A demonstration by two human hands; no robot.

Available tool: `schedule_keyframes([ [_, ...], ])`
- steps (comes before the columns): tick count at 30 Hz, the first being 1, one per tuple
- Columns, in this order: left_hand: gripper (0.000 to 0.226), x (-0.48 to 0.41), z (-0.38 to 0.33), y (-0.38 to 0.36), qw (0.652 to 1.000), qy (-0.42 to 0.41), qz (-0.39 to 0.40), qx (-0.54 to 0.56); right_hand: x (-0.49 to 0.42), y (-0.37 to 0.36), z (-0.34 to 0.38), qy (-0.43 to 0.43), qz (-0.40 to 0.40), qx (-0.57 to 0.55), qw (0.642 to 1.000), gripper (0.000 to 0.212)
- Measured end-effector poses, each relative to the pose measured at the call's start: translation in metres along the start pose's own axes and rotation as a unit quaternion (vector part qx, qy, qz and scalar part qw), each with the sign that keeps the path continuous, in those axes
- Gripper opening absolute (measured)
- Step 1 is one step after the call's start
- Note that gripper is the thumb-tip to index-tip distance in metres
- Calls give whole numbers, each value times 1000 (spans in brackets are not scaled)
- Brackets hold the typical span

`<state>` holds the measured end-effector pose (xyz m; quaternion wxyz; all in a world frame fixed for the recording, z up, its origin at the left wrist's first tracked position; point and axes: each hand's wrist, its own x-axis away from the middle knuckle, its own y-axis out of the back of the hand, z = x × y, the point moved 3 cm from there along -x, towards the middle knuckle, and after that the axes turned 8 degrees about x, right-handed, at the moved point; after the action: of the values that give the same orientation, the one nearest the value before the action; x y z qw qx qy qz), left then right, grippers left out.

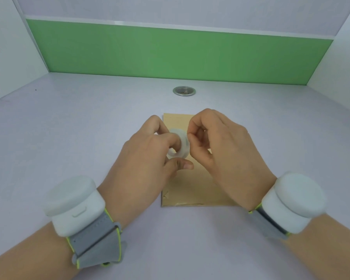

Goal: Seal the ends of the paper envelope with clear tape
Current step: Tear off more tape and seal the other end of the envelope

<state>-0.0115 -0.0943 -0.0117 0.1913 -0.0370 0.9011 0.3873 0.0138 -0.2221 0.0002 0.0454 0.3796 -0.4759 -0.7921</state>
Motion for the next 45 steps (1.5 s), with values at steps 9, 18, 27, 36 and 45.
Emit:
schedule_keyframes([
  [9, 24, -2, 2, 3, 999, 17, -29, 12, 1, 1, 3, 7, 18, 7, 1000, 5],
  [18, 21, -4, 10, 4, 997, 33, -39, 57, 1, 7, -13, -40, -48, -119, 991, 28],
  [27, 19, -3, 8, 0, 998, 20, -18, 58, 3, 6, -12, -33, -88, -110, 989, 6],
  [36, 17, -3, 9, -1, 994, 43, -9, 104, 2, 3, -18, -99, -48, -141, 984, 8],
  [45, 39, -8, 14, 7, 992, 57, -31, 109, 1, -5, -27, -238, 18, -347, 907, 12],
])
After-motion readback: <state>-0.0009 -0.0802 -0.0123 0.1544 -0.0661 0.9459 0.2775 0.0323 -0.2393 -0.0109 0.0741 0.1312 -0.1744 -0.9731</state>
